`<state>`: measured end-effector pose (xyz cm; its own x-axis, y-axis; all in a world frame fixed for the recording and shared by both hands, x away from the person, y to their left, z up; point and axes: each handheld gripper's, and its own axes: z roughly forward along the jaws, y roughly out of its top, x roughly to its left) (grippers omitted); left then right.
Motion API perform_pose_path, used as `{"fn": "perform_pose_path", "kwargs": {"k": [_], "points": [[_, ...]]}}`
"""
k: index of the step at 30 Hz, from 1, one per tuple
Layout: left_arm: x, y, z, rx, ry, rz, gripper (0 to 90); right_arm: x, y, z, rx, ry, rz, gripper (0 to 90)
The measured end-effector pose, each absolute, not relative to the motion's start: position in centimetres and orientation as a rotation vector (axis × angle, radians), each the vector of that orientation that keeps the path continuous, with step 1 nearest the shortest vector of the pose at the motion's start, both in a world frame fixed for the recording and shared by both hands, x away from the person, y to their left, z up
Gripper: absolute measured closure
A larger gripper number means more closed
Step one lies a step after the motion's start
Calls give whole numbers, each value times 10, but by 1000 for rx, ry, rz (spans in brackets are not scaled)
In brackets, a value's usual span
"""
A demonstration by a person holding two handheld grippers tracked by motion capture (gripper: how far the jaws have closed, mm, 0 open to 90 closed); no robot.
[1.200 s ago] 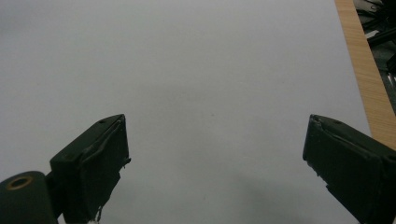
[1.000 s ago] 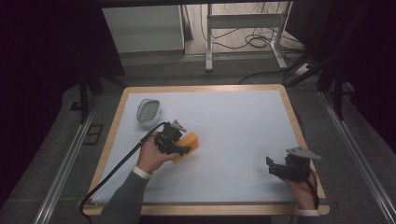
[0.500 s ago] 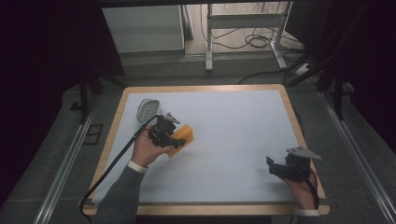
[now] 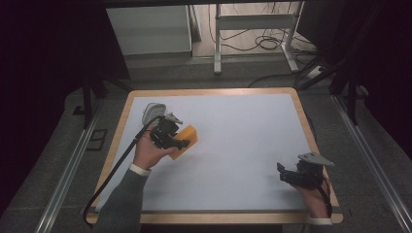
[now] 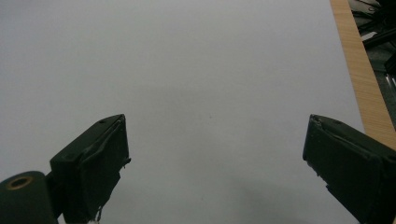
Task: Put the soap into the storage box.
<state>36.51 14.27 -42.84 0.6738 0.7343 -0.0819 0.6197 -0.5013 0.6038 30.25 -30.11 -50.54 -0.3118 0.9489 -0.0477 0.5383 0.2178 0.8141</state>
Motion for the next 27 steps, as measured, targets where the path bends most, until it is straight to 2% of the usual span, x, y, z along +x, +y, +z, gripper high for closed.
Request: {"fn": "perform_pose_path", "kwargs": {"k": [27], "points": [[386, 160, -417, 2226, 1124, 288, 611, 303, -301, -506, 1372, 1943, 958, 69]]}}
